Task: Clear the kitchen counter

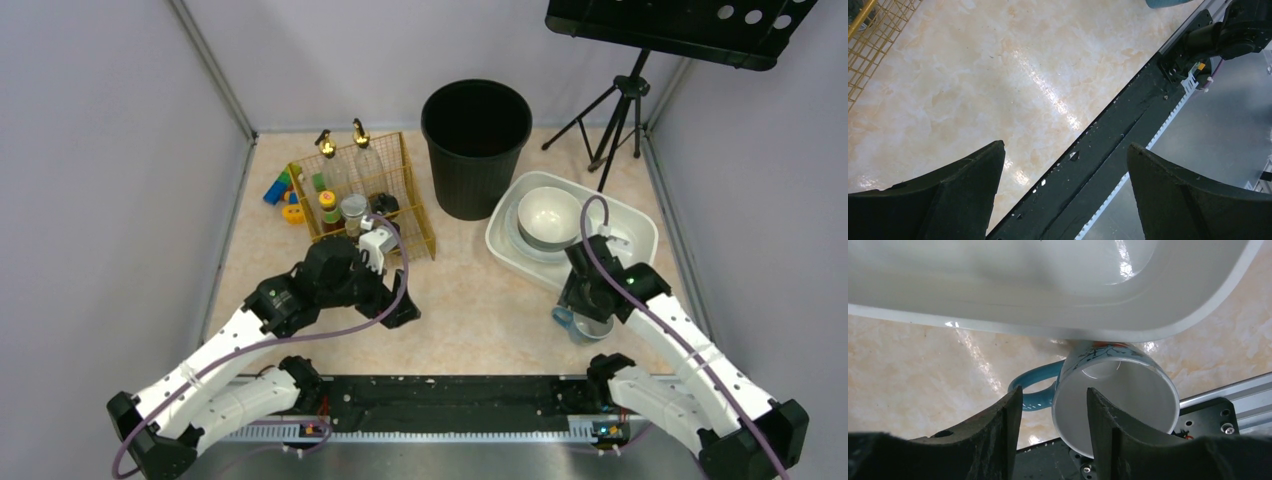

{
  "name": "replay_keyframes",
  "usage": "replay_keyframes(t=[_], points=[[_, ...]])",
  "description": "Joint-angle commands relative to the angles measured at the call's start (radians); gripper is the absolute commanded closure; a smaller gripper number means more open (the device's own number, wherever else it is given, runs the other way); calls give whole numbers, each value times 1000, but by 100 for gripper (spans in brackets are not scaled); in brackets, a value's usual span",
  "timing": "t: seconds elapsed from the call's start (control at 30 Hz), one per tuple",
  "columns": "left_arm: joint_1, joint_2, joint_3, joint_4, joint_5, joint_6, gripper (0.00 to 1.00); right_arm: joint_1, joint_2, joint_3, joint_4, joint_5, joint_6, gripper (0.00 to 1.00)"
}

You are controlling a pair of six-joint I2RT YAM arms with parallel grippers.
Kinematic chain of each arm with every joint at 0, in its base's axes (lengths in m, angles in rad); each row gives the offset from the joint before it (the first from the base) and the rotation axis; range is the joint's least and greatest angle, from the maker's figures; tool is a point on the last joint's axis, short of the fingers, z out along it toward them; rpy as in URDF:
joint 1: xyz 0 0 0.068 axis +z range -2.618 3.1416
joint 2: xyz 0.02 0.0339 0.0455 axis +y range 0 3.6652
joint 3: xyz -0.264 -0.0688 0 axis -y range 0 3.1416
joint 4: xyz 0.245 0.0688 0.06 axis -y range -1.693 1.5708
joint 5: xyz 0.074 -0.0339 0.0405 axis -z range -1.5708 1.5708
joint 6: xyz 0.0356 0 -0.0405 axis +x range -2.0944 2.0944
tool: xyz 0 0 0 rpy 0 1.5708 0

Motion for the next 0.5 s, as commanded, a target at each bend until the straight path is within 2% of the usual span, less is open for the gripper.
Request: replay_keyframes(t=[0.0, 0.33, 0.47], points=[[-1, -28, -9, 40, 23, 14, 4, 11, -3, -30, 38, 33, 81, 51], [-1, -54, -18, 42, 18, 17, 4, 11, 40, -68, 104, 90, 142, 55], [-1, -60, -22, 43, 20, 17, 4, 11, 62, -77, 121, 101, 151, 63]])
